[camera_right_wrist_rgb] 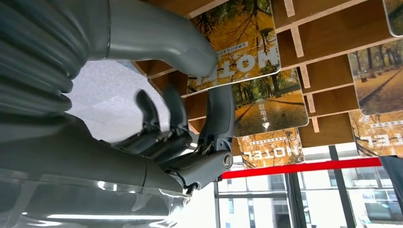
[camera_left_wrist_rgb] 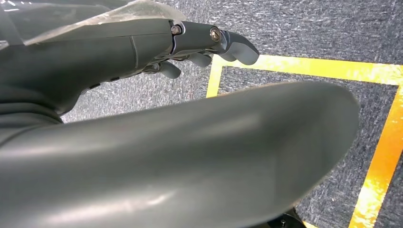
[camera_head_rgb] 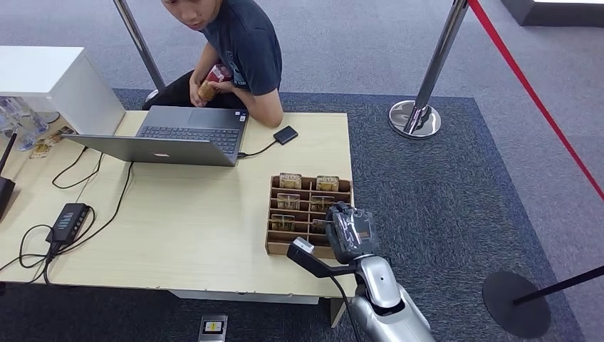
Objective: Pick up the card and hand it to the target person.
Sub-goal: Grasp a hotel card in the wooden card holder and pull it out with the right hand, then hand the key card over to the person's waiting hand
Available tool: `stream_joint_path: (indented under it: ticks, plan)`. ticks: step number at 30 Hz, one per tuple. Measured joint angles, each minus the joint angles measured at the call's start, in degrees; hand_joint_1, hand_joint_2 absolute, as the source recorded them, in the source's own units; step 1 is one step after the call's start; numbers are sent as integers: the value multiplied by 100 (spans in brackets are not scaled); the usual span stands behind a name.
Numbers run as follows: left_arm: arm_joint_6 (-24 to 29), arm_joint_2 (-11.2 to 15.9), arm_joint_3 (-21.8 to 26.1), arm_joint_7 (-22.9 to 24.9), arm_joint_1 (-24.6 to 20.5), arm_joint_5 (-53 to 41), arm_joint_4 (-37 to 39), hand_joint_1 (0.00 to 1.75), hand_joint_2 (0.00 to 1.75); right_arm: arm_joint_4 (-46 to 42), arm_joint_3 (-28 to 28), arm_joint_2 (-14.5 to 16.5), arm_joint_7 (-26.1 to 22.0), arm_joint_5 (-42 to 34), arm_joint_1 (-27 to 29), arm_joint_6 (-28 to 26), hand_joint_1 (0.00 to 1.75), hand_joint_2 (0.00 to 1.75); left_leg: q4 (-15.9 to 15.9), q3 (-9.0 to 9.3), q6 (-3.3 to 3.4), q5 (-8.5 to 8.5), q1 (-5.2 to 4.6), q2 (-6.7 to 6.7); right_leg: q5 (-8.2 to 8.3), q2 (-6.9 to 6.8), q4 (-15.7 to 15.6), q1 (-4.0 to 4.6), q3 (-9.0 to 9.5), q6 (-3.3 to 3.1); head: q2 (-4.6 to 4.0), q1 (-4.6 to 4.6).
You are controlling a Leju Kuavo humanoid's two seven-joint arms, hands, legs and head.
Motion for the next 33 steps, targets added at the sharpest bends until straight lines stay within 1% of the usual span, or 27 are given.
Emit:
stream_joint_path:
  ticks: [5, 9, 13, 17, 22, 25, 27, 28, 30, 31, 33]
  plan:
    - [-3, -1, 1, 3, 9, -17, 0, 0, 0, -1, -25, 12, -103, 66, 29, -175, 175, 175, 0, 2, 0, 0, 0, 0, 1, 0, 0, 0, 0, -1, 0, 0]
    - [-11, -1, 5, -31, 25, -25, 0, 0, 0, -314, -27, -23, -332, 72, 240, -255, 175, 175, 0, -2, 0, 0, 0, 0, 1, 0, 0, 0, -4, -1, 1, 1]
    - [-11, -1, 26, -41, 28, -38, 0, 0, 0, -932, -24, -122, -604, 55, 499, -261, 175, 175, 0, -6, 0, -1, 0, 0, 0, 0, 0, 0, -8, -1, 0, 0]
    - [-42, -1, 68, -71, 29, -60, 0, 0, 0, -1766, 8, -292, -859, -246, 762, -154, 175, 175, 0, -10, 0, -1, 0, -1, 0, 0, -1, 0, -11, -1, 1, 1]
    - [-69, -5, 133, -153, 31, -57, 0, 0, 0, -2669, 130, -493, -1024, -357, 986, -68, 175, 175, 0, -11, 0, -1, 0, -1, 0, 0, -1, 0, -11, -1, 1, 1]
    - [-70, -20, 149, -162, 29, -67, 0, 0, 0, -2834, 270, -524, -937, -87, 853, -133, 175, 175, -1, -12, -1, 0, 0, 0, 2, 0, 1, 0, -10, -3, 1, 1]
    - [-70, -34, 154, -162, 22, -107, 0, 0, 0, -2712, 405, -462, -891, -65, 570, -183, 175, 175, -1, -13, -5, 4, 0, 1, 6, 0, 3, 1, -10, -8, 1, 1]
    - [-74, -40, 155, -161, 14, -144, 0, 0, 0, -2564, 481, -385, -888, -139, 363, -206, 175, 175, -1, -13, -8, 7, 1, 2, 8, 0, 6, 1, -11, -11, 1, 2]
    - [-100, -50, 154, -140, -10, -251, 0, 0, 0, -2083, 628, -134, -885, -359, -171, -259, 175, 175, -1, -13, -15, 16, 1, 5, 15, 0, 12, 1, -18, -16, 0, 1]
    - [-124, -51, 151, -116, -25, -327, 0, 0, 0, -1773, 684, 31, -886, -485, -477, -299, 169, 175, -1, -15, -17, 22, 1, 6, 18, 0, 16, 1, -22, -18, 0, 2]
    - [-180, -52, 132, -43, -53, -500, 0, 0, 0, -1050, 742, 427, -859, -683, -1130, -391, 82, 175, -1, -20, -24, 32, 1, 7, 23, 0, 23, 1, -33, -23, 0, 1]
